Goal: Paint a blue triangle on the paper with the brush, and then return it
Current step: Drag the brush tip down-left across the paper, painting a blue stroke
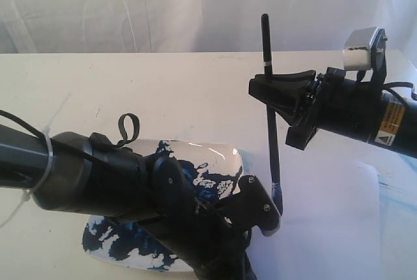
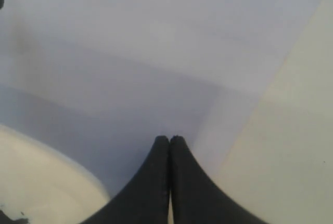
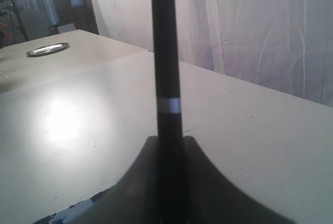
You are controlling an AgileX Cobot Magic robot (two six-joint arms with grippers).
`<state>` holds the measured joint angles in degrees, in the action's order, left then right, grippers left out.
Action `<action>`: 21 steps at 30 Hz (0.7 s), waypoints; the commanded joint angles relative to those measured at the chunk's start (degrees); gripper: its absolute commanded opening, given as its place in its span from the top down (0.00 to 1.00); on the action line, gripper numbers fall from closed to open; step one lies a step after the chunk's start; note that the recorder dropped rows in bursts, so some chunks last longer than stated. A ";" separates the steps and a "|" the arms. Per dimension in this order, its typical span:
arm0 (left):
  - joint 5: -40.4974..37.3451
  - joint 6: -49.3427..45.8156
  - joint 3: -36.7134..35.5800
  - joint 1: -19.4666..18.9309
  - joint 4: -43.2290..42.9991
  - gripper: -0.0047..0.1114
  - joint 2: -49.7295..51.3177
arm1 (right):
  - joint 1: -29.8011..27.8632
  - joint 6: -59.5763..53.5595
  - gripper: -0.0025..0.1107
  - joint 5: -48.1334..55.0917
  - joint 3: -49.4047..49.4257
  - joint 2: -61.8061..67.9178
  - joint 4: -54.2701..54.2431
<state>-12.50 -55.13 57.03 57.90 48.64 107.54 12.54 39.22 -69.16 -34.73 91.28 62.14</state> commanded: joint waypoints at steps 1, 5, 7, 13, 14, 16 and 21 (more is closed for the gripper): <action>-0.60 -0.11 -0.96 0.11 -0.77 0.96 0.35 | 0.05 -1.78 0.98 -0.80 0.01 0.25 -0.59; -0.60 -0.11 -0.96 0.11 -0.77 0.96 0.35 | 0.05 -2.17 0.98 -0.80 0.01 0.25 -0.62; -0.60 -0.11 -0.96 0.11 -0.77 0.96 0.35 | 0.05 -2.17 0.98 -0.80 0.01 0.25 -0.62; -0.60 -0.11 -0.96 0.11 -0.77 0.96 0.35 | 0.05 -2.27 0.98 -0.80 0.01 0.25 -0.62; -0.60 -0.11 -0.96 0.11 -0.77 0.96 0.35 | 0.05 -2.60 0.98 -0.80 0.01 0.25 -0.62; -0.60 -0.11 -0.96 0.11 -0.77 0.96 0.35 | 0.05 -2.99 0.98 -0.80 0.01 0.25 -0.62; -0.60 -0.11 -0.96 0.11 -0.77 0.96 0.35 | 0.05 -2.99 0.98 -0.80 0.01 0.25 -0.62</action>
<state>-12.50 -55.13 57.03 57.90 48.54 107.54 12.54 36.94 -69.16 -34.73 91.51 61.90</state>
